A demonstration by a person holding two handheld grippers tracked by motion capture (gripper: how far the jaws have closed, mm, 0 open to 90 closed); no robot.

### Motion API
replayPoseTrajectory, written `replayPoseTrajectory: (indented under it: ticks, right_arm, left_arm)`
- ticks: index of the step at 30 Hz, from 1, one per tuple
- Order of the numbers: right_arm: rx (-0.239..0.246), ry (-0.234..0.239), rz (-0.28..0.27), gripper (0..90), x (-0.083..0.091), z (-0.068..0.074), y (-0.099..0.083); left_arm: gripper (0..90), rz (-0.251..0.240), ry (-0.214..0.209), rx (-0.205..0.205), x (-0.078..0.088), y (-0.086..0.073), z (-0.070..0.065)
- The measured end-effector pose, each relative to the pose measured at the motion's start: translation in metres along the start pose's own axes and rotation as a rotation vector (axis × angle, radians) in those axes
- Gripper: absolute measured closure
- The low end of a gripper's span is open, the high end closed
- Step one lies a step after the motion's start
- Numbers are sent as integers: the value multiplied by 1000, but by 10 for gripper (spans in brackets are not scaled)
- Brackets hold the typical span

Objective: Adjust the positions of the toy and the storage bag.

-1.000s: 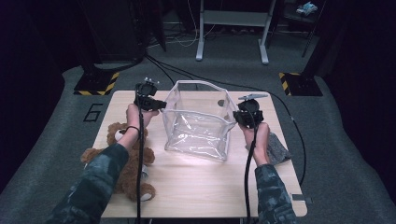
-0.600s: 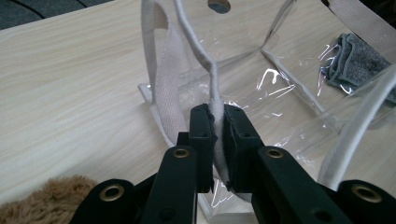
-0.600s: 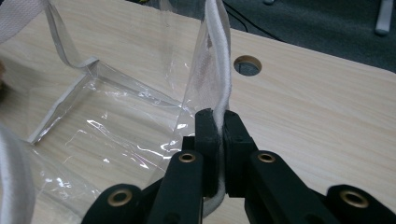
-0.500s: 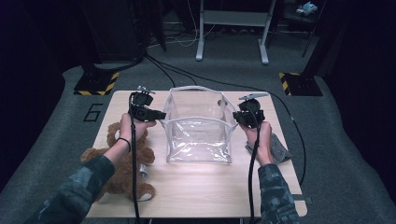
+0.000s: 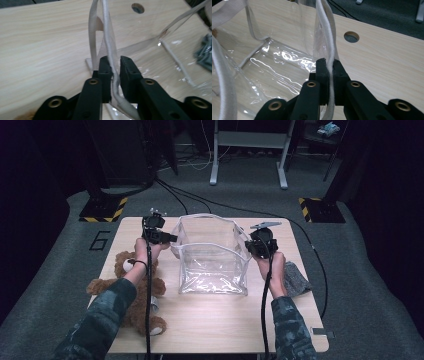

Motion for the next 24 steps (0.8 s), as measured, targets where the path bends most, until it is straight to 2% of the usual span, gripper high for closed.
replayPoseTrajectory:
  ticks: [2, 3, 4, 7, 9, 11, 12, 19, 20, 21, 23, 24]
  right_arm:
    - [-11, -15, 11, 875, 1, -2, -1]
    - [-13, -17, 14, 876, 2, -3, -2]
    - [-32, -12, 19, 877, 4, -6, -4]
    - [-51, 6, 31, 877, 9, -9, -7]
    - [-40, 2, 31, 876, 12, -9, -8]
    - [-39, -12, 33, 875, 13, -8, -8]
    - [-36, -21, 27, 875, 11, -8, -7]
    - [-21, -29, 14, 864, 4, -3, -6]
    - [-21, -27, 14, 826, 4, -3, -7]
    - [-29, -29, 10, 721, 5, -3, -7]
    - [-41, -17, 3, 590, 9, -4, -9]
    - [-42, -13, -9, 494, 12, -5, -10]
  left_arm:
    - [828, 8, 7, -6, 2, -1, 2]
    - [836, 24, 19, -25, 4, -2, 4]
    - [841, 23, 18, -23, 6, -3, 5]
    - [846, 26, 15, -17, 8, -1, 5]
    - [845, 43, 12, -27, 9, -1, 4]
    - [843, 67, -3, -8, 6, -2, 2]
    - [840, 80, -4, -17, 5, -3, 2]
    - [787, 39, 4, 14, 6, -2, 6]
    - [751, 35, 18, 12, 8, -2, 8]
    - [658, 34, 22, 15, 10, -3, 9]
    - [499, 9, 32, 28, 15, -4, 12]
    - [430, -14, 42, 36, 21, -7, 15]
Point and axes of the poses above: each handheld gripper's, and its own axes: x roughly backward along the jaws, y roughly out of its top, z roughly to its left, the point moved 3 cm from there along -x, roughly forward along the jaws, and after that the axes turned 14 degrees about z, right-handed, at the moved point
